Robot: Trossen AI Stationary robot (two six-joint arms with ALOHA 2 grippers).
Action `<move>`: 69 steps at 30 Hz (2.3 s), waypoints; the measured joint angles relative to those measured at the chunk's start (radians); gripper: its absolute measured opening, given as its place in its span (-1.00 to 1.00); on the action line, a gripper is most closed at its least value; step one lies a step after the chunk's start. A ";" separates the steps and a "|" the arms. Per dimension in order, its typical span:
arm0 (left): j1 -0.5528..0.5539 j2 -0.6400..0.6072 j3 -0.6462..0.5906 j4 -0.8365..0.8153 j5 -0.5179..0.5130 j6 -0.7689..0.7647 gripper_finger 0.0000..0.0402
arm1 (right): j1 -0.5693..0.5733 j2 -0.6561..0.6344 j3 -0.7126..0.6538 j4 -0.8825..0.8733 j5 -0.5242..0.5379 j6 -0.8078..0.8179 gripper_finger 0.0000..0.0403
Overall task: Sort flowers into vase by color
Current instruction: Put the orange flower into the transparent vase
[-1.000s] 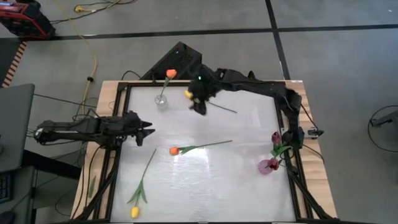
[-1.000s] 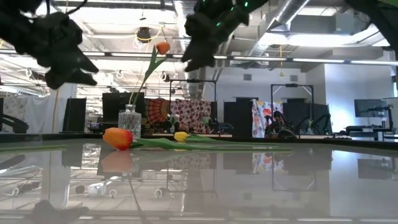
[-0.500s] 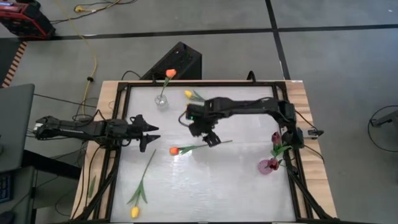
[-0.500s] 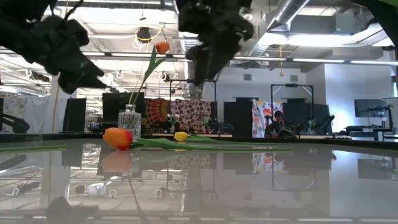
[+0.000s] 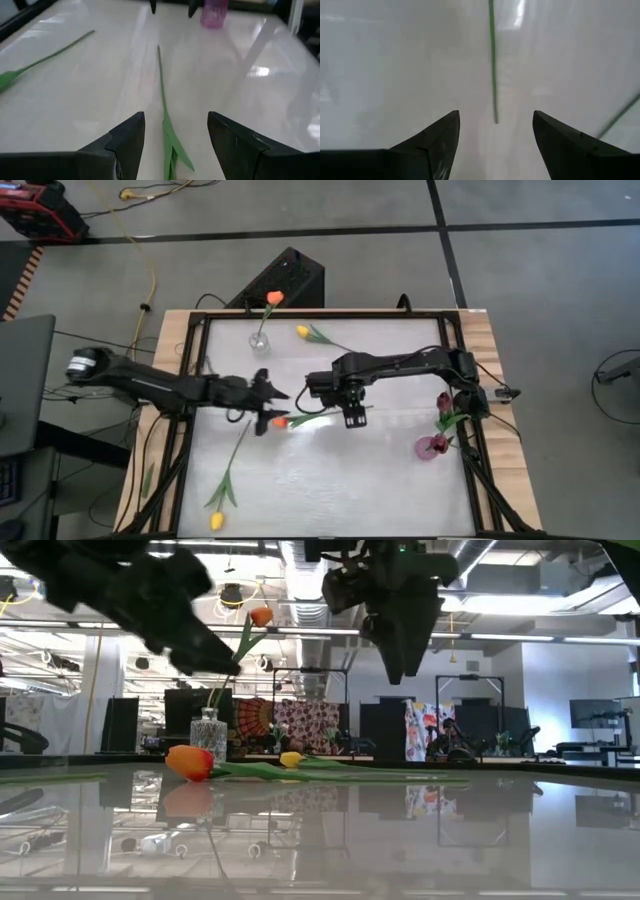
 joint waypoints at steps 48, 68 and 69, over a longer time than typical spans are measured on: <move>0.091 0.777 0.491 -0.254 0.163 0.234 -0.98 | 0.545 -0.355 -0.360 -0.066 0.324 0.917 0.37; 0.145 0.659 0.434 0.426 0.336 0.137 -1.00 | 0.544 -0.352 -0.360 -0.040 0.321 0.866 0.37; 0.156 0.659 0.427 0.516 0.365 0.105 -1.00 | 0.546 -0.352 -0.360 -0.039 0.314 0.875 0.37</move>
